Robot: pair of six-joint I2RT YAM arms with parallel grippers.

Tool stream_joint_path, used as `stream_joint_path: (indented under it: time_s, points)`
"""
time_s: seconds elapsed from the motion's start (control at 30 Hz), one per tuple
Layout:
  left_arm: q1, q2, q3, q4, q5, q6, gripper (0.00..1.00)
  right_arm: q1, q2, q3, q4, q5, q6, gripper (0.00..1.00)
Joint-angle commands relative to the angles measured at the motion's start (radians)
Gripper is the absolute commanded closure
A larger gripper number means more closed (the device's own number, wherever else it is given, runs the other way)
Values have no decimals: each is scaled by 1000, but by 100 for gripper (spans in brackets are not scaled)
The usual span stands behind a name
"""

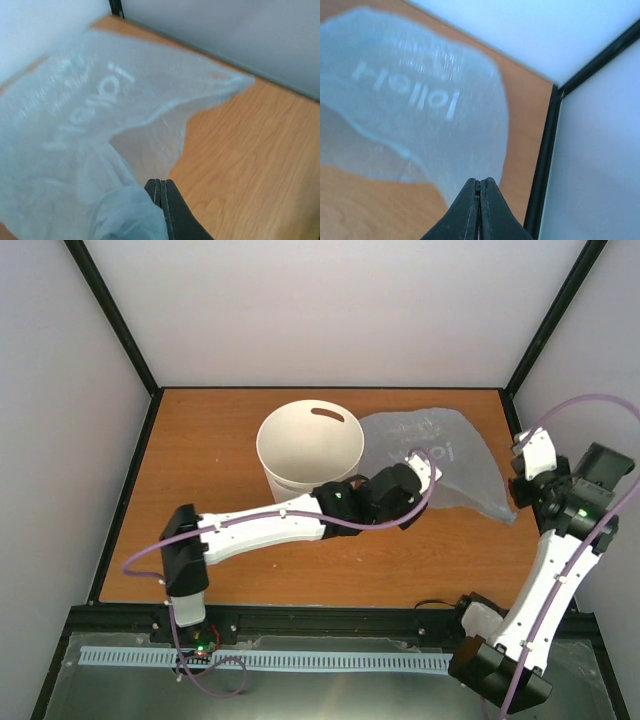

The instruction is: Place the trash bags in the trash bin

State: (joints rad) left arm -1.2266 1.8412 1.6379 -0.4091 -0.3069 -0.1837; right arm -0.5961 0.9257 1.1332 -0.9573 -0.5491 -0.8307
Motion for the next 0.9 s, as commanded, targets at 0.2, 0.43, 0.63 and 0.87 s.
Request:
stream_joint_path:
  time_s: [0.2, 0.43, 0.63, 0.87]
  points:
    - [-19, -170, 184, -44, -49, 196, 99, -7, 89, 397, -255, -224, 58, 86]
    - [-20, -178, 181, -32, -45, 227, 99, -7, 57, 284, -421, -84, -100, 20]
    - [-17, -174, 133, -23, -72, 229, 99, -9, -7, -7, -364, 123, -87, 15]
    - [-8, -147, 86, -47, -74, 211, 99, -8, -19, -292, -176, 188, -76, 12]
